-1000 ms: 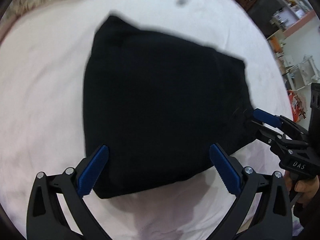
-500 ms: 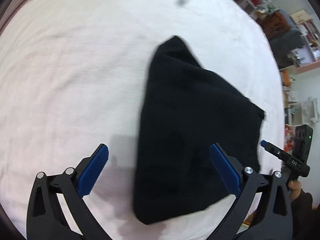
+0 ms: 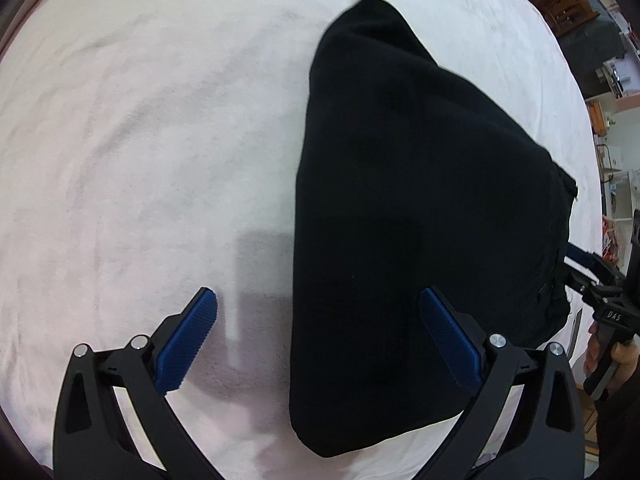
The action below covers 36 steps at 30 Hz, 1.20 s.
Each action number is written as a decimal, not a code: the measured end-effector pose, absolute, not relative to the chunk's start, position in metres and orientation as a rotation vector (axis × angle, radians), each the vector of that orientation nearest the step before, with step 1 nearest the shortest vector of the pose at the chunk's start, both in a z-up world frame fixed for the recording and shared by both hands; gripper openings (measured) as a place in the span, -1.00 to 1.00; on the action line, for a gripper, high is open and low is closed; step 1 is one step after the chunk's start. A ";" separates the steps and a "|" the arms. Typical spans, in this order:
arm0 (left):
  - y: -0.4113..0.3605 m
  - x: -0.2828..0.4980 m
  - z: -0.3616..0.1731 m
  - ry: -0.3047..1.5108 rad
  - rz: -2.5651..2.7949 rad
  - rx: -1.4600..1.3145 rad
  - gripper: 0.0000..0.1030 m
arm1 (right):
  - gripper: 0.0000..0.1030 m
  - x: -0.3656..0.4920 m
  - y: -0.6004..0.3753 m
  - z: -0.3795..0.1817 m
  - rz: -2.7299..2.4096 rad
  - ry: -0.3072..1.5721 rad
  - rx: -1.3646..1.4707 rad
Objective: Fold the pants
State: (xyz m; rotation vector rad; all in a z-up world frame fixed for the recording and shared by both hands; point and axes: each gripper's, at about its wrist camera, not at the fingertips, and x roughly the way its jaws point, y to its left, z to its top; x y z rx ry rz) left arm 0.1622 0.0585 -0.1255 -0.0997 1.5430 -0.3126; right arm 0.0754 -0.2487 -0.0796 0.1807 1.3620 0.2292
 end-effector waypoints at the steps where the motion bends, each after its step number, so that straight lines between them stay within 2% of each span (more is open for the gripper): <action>1: 0.058 0.161 -0.127 1.545 -0.315 -0.098 0.97 | 0.81 0.075 -0.247 -0.080 0.230 1.362 0.184; 5: 0.060 0.159 -0.131 1.572 -0.342 -0.133 0.97 | 0.81 0.078 -0.247 -0.082 0.249 1.368 0.228; 19: 0.072 0.192 -0.147 1.671 -0.544 -0.472 0.97 | 0.81 0.075 -0.317 -0.114 0.280 1.341 0.797; 25: 0.060 0.194 -0.151 1.715 -0.577 -0.417 0.97 | 0.81 0.078 -0.325 -0.123 0.313 1.325 0.902; 36: 0.087 0.202 -0.165 1.710 -0.591 -0.631 0.97 | 0.81 0.084 -0.315 -0.139 0.452 1.363 0.939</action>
